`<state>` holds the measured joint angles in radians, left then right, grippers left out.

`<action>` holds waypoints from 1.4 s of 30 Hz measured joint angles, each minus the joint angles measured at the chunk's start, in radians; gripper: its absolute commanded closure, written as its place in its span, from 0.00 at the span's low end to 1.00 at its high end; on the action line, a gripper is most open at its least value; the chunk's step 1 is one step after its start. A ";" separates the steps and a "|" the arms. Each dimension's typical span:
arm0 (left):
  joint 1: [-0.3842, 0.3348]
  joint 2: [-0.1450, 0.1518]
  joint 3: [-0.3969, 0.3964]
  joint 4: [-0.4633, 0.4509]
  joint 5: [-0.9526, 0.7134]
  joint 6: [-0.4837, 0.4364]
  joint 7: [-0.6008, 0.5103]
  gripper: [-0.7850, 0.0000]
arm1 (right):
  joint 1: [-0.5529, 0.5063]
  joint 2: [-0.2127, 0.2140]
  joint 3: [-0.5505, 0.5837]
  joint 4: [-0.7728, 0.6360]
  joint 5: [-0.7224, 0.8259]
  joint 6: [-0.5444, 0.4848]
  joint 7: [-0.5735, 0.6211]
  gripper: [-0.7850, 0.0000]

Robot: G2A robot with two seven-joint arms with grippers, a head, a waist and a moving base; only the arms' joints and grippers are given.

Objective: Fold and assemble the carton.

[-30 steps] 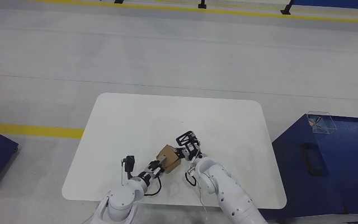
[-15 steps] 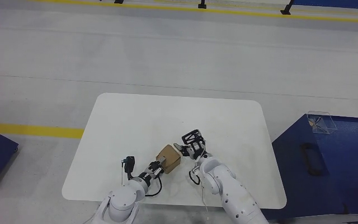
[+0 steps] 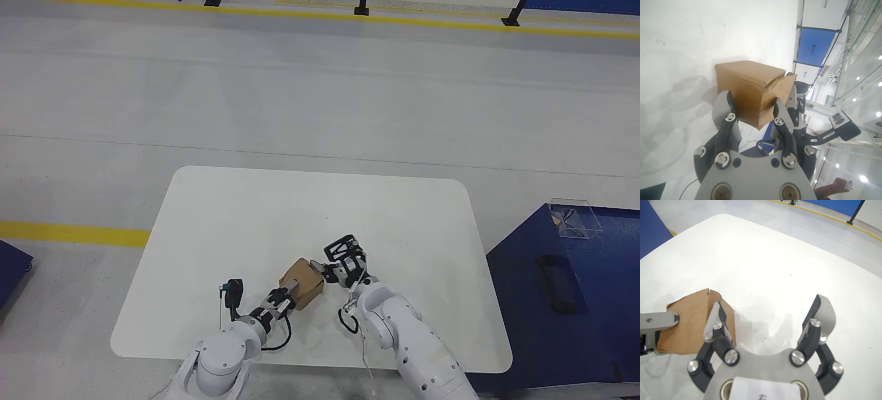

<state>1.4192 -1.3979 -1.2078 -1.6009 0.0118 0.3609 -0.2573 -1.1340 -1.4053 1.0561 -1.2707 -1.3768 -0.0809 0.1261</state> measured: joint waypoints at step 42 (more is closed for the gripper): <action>-0.003 0.006 0.022 0.003 -0.029 -0.022 0.015 0.43 | 0.006 -0.004 0.008 0.031 -0.016 -0.044 -0.041 0.00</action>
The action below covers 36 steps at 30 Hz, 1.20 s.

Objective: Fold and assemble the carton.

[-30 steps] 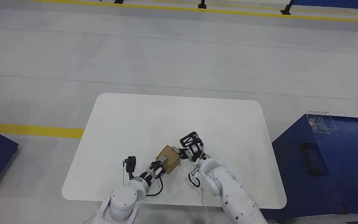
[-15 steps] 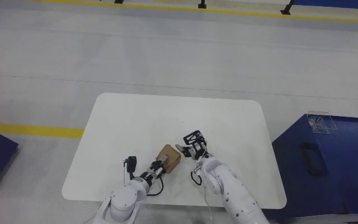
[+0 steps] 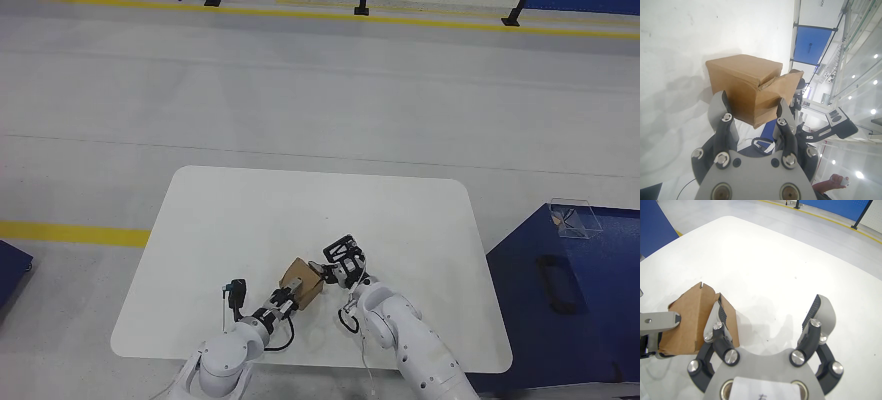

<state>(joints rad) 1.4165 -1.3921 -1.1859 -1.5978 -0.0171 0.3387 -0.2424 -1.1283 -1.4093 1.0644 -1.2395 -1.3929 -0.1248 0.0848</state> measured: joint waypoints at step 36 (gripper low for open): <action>-0.031 0.000 0.016 0.026 -0.008 0.082 0.030 0.27 | -0.022 -0.002 0.001 -0.047 0.003 -0.030 -0.026 0.00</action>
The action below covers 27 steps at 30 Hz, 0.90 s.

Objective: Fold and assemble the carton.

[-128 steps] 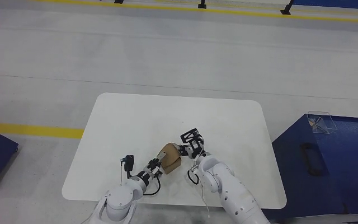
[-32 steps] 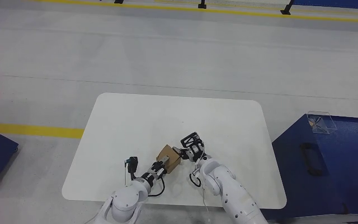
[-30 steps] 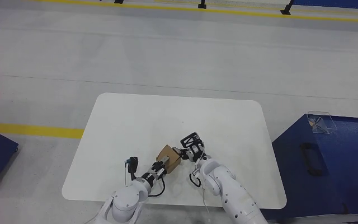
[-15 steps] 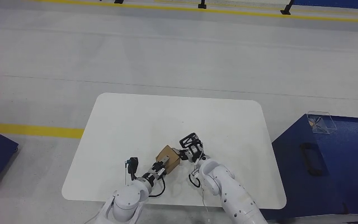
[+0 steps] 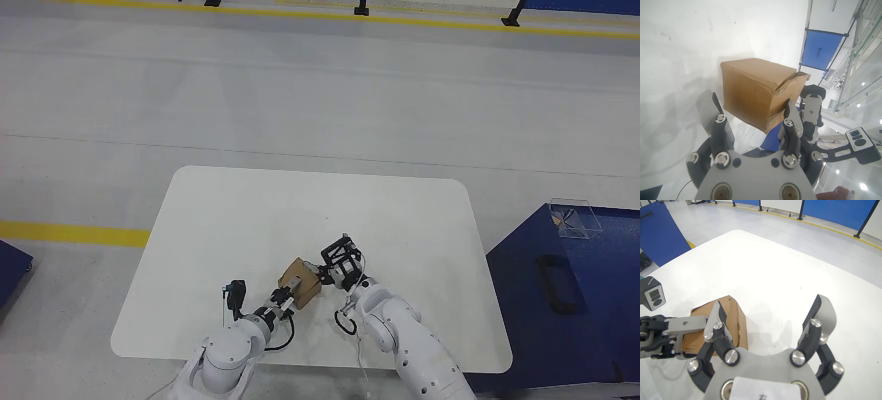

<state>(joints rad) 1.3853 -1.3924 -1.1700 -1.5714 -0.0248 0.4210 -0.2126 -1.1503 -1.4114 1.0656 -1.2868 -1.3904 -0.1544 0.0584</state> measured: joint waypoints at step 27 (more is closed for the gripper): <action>0.019 0.007 -0.031 0.000 -0.046 -0.102 -0.010 0.52 | 0.058 -0.015 0.006 0.087 0.024 0.080 0.078 0.00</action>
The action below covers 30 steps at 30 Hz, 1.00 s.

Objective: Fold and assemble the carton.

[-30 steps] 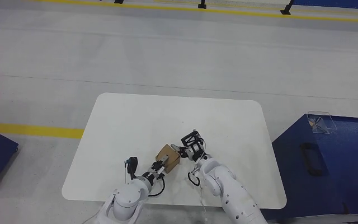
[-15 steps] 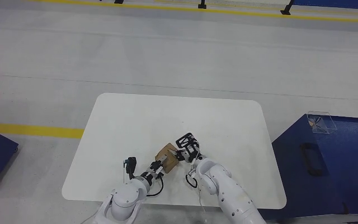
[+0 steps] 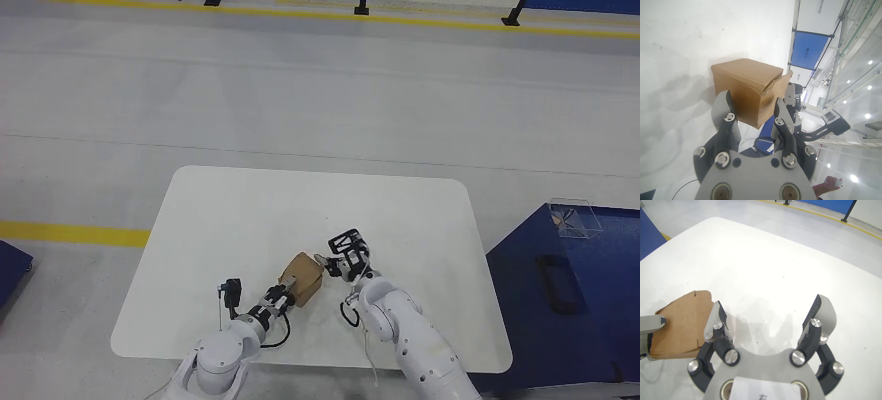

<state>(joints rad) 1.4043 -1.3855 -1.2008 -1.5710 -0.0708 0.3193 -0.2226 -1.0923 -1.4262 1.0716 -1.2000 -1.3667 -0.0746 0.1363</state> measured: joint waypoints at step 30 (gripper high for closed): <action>0.008 0.006 0.006 -0.012 0.004 -0.001 -0.005 0.51 | 0.058 -0.016 -0.016 0.110 0.043 -0.061 -0.008 0.00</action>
<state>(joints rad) 1.4126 -1.3795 -1.1950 -1.5833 -0.0672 0.3179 -0.2273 -1.0338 -1.4425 1.0554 -1.0903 -1.3240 -0.1355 0.1281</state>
